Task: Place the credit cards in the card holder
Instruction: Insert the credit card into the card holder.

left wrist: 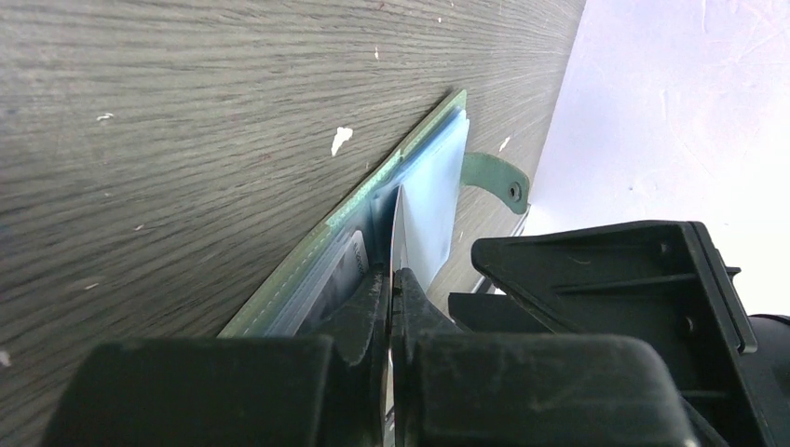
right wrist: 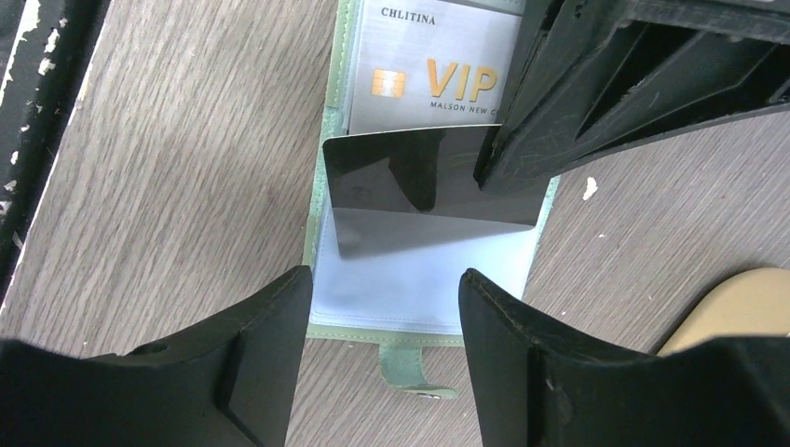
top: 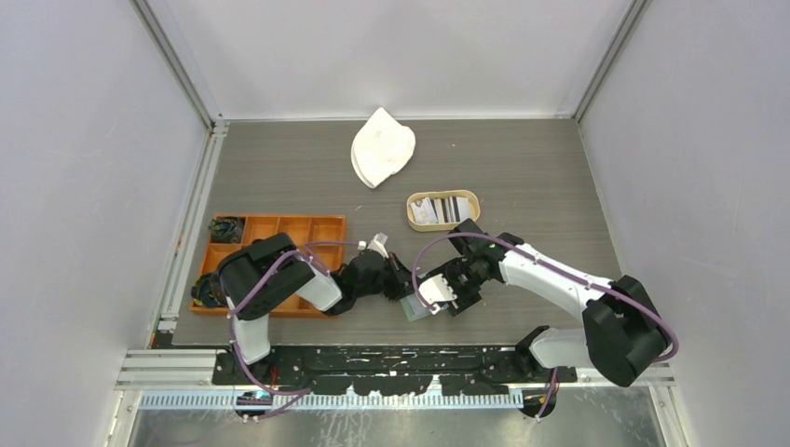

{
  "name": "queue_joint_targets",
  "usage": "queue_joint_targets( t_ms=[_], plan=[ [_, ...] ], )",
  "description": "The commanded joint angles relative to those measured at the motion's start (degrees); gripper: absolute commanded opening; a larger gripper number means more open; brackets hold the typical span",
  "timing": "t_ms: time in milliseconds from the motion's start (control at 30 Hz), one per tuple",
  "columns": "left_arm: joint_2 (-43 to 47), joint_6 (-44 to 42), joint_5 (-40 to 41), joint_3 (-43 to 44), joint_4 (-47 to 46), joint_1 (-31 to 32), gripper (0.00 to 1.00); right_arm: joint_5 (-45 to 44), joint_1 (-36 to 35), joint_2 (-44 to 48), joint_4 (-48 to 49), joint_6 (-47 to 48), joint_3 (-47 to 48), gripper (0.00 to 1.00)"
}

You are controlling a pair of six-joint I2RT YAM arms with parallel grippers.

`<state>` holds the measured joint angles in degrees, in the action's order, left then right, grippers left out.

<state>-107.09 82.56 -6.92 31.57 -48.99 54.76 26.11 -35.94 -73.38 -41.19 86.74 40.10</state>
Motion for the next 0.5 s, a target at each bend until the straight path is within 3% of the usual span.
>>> queue_joint_targets(
  t_ms=[0, 233, 467],
  plan=[
    [-0.5, -0.6, -0.5, -1.7, 2.5, -0.1, 0.00, 0.7, -0.3, 0.6, 0.2, -0.6, 1.1, 0.64],
    [1.2, -0.4, -1.1, -3.0, 3.1, -0.1, 0.00, -5.4, -0.3, -2.2, -0.1, -0.6, 1.5, 0.64],
    [-0.1, -0.7, -2.5, -1.7, 3.2, -0.2, 0.00, -5.7, -0.3, -2.9, -0.8, -0.6, 1.9, 0.64]
  ],
)
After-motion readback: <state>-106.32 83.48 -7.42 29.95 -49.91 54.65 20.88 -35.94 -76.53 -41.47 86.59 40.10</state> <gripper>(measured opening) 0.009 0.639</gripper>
